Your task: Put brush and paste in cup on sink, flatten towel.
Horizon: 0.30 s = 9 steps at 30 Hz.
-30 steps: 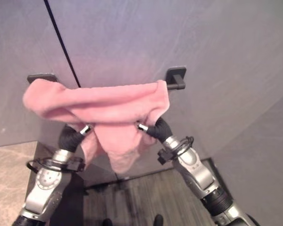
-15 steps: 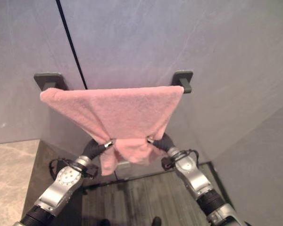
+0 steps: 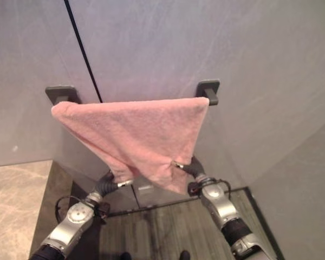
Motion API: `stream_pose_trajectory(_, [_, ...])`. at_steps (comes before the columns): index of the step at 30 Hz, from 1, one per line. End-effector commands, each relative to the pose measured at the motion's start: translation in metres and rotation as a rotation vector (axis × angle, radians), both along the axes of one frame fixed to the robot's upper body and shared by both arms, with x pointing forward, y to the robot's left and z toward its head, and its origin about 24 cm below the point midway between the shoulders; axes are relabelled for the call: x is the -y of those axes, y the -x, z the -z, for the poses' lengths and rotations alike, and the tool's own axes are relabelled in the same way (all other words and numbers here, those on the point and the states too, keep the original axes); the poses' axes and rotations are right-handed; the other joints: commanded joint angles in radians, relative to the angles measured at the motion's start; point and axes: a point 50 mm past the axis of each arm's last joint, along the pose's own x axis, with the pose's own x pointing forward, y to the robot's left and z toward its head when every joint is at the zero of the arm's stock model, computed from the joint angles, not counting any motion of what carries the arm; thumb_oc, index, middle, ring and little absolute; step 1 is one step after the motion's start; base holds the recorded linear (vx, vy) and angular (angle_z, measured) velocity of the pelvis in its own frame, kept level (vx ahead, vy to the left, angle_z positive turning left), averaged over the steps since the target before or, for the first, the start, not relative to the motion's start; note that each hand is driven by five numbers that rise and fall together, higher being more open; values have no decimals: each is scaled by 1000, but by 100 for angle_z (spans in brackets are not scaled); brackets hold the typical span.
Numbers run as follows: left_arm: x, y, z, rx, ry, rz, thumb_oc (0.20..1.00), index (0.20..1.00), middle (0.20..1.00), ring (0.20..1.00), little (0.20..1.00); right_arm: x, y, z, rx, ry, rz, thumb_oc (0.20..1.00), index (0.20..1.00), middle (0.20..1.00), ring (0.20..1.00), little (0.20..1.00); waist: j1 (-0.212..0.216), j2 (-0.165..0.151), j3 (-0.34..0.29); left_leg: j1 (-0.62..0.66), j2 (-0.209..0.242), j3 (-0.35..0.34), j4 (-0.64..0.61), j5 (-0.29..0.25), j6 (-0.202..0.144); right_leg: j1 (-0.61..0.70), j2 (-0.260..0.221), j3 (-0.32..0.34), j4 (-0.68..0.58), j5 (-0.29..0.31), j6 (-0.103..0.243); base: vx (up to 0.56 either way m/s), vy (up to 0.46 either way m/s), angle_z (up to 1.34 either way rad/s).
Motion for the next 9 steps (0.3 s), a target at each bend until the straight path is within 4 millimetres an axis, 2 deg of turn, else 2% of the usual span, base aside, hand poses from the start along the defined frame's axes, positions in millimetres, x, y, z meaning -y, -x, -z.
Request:
stream_pose_trajectory(1, [-3,-5,3,22,-71,-8,1000,1000,1000,1000,1000,7,-12,-16,88,38,25,1000,1000,1000,1000,1000,-2,-8,-36,-30,40,-12,5,35,-31,39,-111,-19,0,30,100,-46,8,0])
stream_pose_trajectory(2, [-6,-3,7,6,-86,-21,1000,1000,1000,1000,1000,9,-10,-11,75,51,28,1000,1000,1000,1000,1000,-2,-7,-36,-29,41,-9,5,35,-31,37,-112,-17,0,32,100,-47,3,1])
stream_pose_trajectory(5, [-17,10,33,-91,-124,-103,1000,1000,1000,1000,1000,21,10,21,-38,103,68,1000,1000,1000,1000,1000,-9,-3,-35,-27,47,-3,5,38,-34,35,-114,-12,0,32,100,-31,-1,1])
stream_pose_trajectory(6, [-17,10,33,-90,-124,-103,1000,1000,1000,1000,1000,21,10,21,-38,103,68,1000,1000,1000,1000,1000,-9,-2,-35,-27,47,-3,5,38,-34,35,-113,-12,0,32,100,0,0,0])
stream_pose_trajectory(7, [-22,22,52,-180,-119,-168,1000,1000,1000,1000,1000,30,27,48,-158,85,134,1000,1000,1000,1000,1000,-12,0,-35,-24,49,-4,5,40,-35,38,-113,-13,0,31,100,0,0,0])
stream_pose_trajectory(8, [-22,22,52,-180,-119,-168,1000,1000,1000,1000,1000,30,26,48,-158,85,134,1000,1000,1000,1000,1000,-13,0,-34,-24,50,-5,5,40,-35,38,-113,-13,0,30,100,0,0,0])
stream_pose_trajectory(9, [-24,31,65,-242,-103,-210,1000,1000,1000,1000,1000,36,38,63,-224,87,177,1000,1000,1000,1000,1000,-16,2,-35,-21,50,-6,5,40,-36,42,-112,-16,0,30,99,-1,-3,-4])
